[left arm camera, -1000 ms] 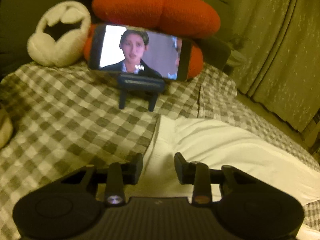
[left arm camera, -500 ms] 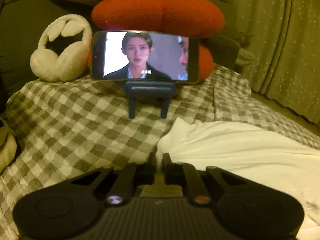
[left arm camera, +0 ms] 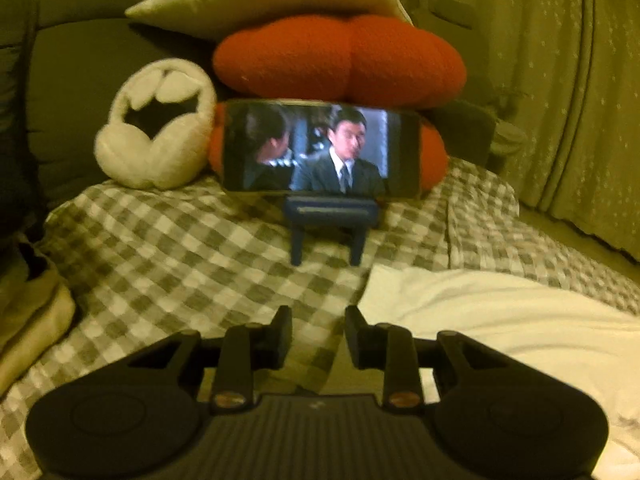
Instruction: Fold clothes
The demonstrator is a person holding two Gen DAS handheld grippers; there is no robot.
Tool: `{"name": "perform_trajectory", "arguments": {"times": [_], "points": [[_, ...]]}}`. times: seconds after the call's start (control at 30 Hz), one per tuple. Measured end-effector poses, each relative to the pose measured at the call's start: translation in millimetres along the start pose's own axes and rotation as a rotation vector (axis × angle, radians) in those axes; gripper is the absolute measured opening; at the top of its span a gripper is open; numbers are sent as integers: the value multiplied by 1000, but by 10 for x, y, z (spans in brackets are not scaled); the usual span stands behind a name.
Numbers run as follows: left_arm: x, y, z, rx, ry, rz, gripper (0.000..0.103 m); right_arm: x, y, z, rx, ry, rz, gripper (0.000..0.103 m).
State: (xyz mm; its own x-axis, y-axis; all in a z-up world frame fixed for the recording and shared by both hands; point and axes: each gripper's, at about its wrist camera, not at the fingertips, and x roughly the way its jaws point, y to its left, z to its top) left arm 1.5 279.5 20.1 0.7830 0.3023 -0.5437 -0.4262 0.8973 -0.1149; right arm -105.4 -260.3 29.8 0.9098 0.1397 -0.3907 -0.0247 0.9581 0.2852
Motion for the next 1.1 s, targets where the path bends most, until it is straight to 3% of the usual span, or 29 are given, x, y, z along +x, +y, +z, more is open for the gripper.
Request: {"name": "perform_trajectory", "arguments": {"times": [0.23, 0.33, 0.37, 0.4, 0.47, 0.67, 0.9, 1.1], "points": [[-87, -139, -153, 36, 8, -38, 30, 44, 81, -6, -27, 21, 22, 14], [9, -185, -257, 75, 49, -6, 32, 76, 111, -14, -45, 43, 31, 14], [32, -177, -284, 80, 49, -3, 36, 94, 121, -29, -60, 60, 31, 21], [43, -164, -309, 84, 40, -4, 37, 121, 133, -52, -80, 84, 22, 34], [-6, -119, -301, 68, 39, -1, 42, 129, 149, -98, -116, 86, 21, 37], [-390, 40, -335, 29, 21, 6, 40, 84, 135, -90, -136, 73, 16, 38], [-924, 347, -687, -72, 31, -16, 40, 50, 87, -108, -117, 71, 17, 38], [-951, 453, -879, -80, 52, 33, 44, 18, 84, -114, -125, 77, 27, 41]]}}
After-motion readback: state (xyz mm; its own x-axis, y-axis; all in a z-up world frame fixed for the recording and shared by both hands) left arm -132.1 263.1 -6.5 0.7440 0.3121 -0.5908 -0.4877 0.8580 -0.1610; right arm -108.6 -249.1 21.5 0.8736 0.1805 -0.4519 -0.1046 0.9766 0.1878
